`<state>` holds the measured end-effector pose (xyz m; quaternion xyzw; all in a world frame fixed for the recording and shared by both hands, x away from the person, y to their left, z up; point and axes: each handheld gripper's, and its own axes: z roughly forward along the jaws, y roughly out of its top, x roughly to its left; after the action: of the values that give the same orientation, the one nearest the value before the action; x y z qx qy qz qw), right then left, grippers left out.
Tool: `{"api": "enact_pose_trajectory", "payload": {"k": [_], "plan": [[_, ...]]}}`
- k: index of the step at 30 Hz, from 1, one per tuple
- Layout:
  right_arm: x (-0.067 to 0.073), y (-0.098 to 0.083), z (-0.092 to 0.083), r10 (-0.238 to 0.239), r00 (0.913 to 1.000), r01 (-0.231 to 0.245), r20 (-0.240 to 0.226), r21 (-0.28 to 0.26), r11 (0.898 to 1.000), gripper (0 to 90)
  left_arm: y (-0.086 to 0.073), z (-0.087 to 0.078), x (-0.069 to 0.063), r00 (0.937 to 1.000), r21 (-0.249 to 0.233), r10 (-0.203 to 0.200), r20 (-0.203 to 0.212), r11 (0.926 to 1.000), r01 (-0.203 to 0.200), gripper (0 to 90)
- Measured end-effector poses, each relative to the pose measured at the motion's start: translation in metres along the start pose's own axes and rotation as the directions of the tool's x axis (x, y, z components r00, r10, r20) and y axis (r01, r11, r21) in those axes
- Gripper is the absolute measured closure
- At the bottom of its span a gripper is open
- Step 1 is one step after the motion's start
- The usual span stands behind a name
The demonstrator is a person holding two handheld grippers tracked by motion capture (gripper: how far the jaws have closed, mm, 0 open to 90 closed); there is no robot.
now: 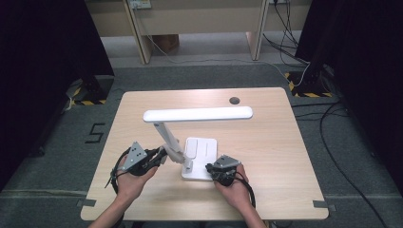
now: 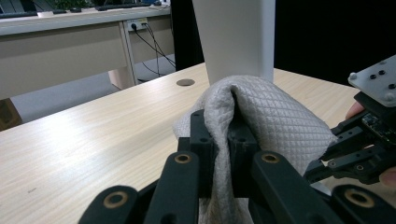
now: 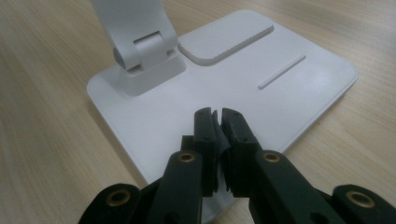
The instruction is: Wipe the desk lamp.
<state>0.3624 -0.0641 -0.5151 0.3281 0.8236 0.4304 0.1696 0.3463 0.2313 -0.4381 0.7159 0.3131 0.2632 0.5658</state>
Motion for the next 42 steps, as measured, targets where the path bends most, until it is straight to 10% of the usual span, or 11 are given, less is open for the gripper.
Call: {"api": "enact_pose_trajectory", "payload": {"k": [42], "plan": [[0.0, 0.0, 0.0, -0.006, 1.0, 0.006, 0.003, -0.004, 1.0, 84.9, -0.028, 0.014, -0.005, 0.9995, 0.048, -0.02, 0.025, 0.9987, 0.019, 83.6]]}}
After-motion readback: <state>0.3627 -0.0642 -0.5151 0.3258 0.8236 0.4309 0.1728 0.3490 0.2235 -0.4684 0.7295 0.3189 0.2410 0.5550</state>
